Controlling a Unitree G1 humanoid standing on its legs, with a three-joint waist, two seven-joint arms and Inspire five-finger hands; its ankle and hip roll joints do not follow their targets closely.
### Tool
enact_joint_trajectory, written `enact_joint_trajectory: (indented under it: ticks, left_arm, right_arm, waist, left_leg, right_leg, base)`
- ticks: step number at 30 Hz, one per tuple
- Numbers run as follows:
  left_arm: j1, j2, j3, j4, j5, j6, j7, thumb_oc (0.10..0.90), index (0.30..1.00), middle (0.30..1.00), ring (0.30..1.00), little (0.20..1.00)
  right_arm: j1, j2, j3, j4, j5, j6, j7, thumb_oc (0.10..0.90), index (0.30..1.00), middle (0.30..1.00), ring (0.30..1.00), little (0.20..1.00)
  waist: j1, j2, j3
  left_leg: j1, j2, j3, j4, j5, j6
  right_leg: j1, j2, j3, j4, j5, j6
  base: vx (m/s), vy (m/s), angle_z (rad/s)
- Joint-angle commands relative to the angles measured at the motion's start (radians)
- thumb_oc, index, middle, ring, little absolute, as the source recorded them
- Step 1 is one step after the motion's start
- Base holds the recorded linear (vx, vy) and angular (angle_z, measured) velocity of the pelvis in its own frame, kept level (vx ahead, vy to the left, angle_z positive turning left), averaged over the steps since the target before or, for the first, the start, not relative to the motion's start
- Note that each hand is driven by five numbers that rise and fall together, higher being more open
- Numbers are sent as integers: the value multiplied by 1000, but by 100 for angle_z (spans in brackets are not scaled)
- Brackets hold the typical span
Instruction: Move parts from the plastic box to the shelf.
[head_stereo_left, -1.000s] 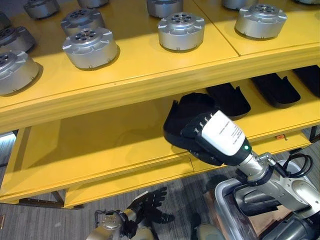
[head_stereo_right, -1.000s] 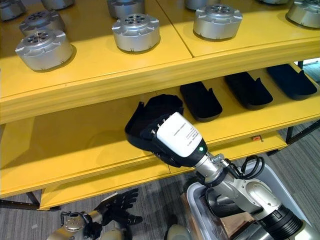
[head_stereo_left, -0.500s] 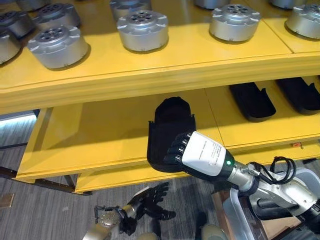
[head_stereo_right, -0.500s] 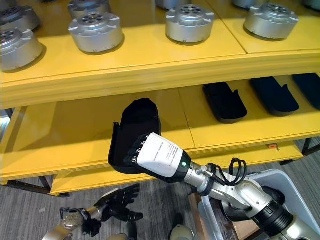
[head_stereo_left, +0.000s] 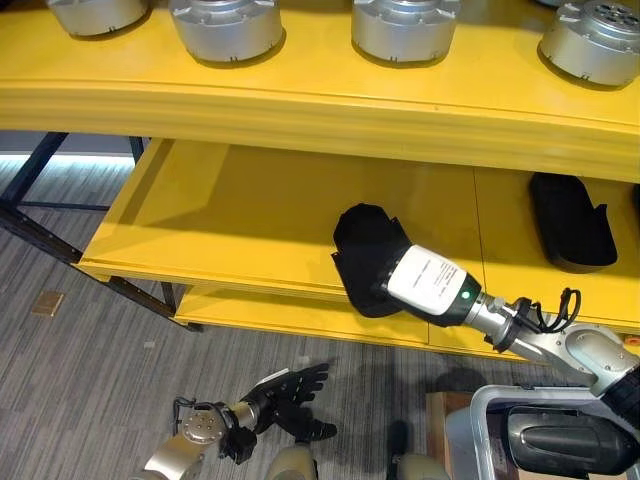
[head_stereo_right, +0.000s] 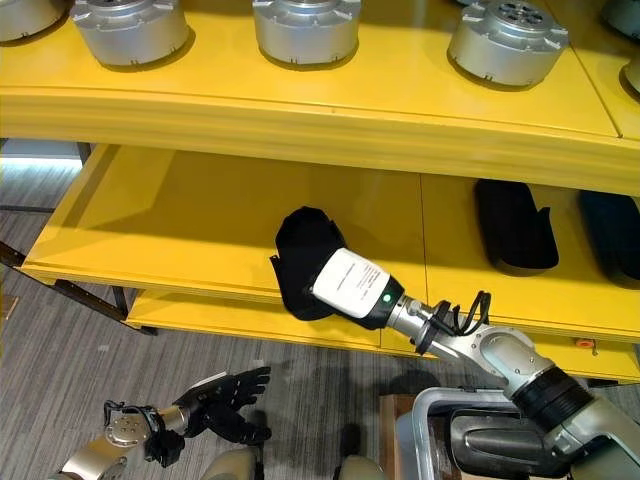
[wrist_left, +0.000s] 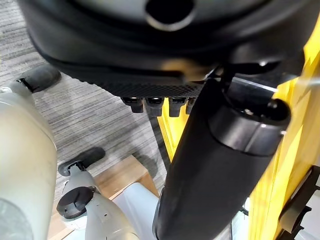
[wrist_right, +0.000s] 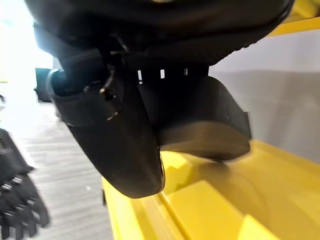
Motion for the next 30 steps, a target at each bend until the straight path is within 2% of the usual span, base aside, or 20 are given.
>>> enact_joint_trajectory:
  ticks: [1, 4, 8, 10, 13, 15, 18, 20, 24, 30]
  left_arm:
    - [-36, 32, 30, -83, -48, -71, -49, 900, 1000, 1000, 1000, 1000]
    - [-50, 34, 25, -80, -32, -91, -81, 900, 1000, 1000, 1000, 1000]
    - [-69, 42, 19, -85, -34, -112, -81, 900, 1000, 1000, 1000, 1000]
    - [-83, 47, 22, -92, -40, -113, -71, 900, 1000, 1000, 1000, 1000]
    - [-102, 55, 24, -97, -39, -117, -63, 900, 1000, 1000, 1000, 1000]
    - [-111, 55, 22, -101, -37, -112, -54, 900, 1000, 1000, 1000, 1000]
    - [-122, 56, 22, -107, -40, -107, -52, 900, 1000, 1000, 1000, 1000]
    - [-140, 48, 10, -110, -30, -108, -43, 900, 1000, 1000, 1000, 1000]
    - [-164, 35, -5, -110, -39, -111, -23, 900, 1000, 1000, 1000, 1000]
    - [-201, 10, -19, -109, -44, -104, 9, 900, 1000, 1000, 1000, 1000]
  right_arm:
    - [-233, -73, 15, -46, 113, 47, -88, 400, 300, 300, 300, 300]
    - [-323, -97, 44, 37, 177, 90, -62, 400, 300, 300, 300, 300]
    - [-389, -118, 60, 118, 200, 92, -54, 400, 300, 300, 300, 300]
    - [-422, -121, 58, 151, 255, 129, -25, 400, 300, 300, 300, 300]
    - [-463, -115, 63, 199, 259, 160, -30, 400, 300, 300, 300, 300]
    - [-480, -108, 57, 223, 289, 204, -16, 400, 300, 300, 300, 300]
    - [-506, -89, 52, 249, 345, 294, 5, 400, 300, 300, 300, 300]
    - [-531, -47, 35, 305, 403, 383, 9, 400, 300, 300, 300, 300]
    - [-565, -1, 30, 355, 424, 397, 9, 400, 300, 300, 300, 300]
    - [-618, 47, 36, 407, 475, 464, 4, 400, 300, 300, 300, 300]
  waist:
    - [26, -21, 39]
    - [38, -17, 72]
    - [45, -13, 113]
    - [50, -12, 139]
    - [56, -16, 168]
    - [58, -13, 183]
    - [62, -8, 201]
    - [62, 2, 216]
    - [57, 15, 216]
    - [50, 28, 216]
  left_leg:
    - [-6, 8, 47, 73, -76, 13]
    - [-44, 12, 28, 96, -64, 6]
    - [-89, 11, 15, 120, -60, 5]
    - [-119, 4, 7, 145, -63, 7]
    - [-162, -7, 0, 193, -78, 15]
    - [-190, -13, -9, 222, -84, 18]
    - [-218, -23, -18, 250, -89, 23]
    - [-234, -30, -17, 256, -90, 26]
    - [-243, -35, -9, 242, -87, 26]
    - [-240, -38, 12, 220, -87, 29]
  right_leg:
    - [-13, 16, -28, 126, -93, -34]
    - [-42, 28, -42, 161, -108, -49]
    - [-86, 39, -49, 199, -121, -62]
    - [-113, 43, -50, 229, -131, -69]
    - [-154, 45, -48, 284, -149, -76]
    - [-178, 47, -45, 316, -158, -81]
    - [-203, 49, -41, 343, -164, -86]
    - [-221, 50, -33, 349, -163, -85]
    - [-237, 50, -23, 322, -145, -78]
    - [-238, 45, -9, 283, -127, -72]
  base:
    - [-139, -105, 20]
    - [-147, -96, 8]
    - [-182, -71, 8]
    - [-154, -73, 4]
    - [-153, -77, 6]
    - [-149, -69, 8]
    - [-99, -21, 6]
    - [-132, 15, -2]
    - [-80, 38, -5]
    - [-46, 38, -10]
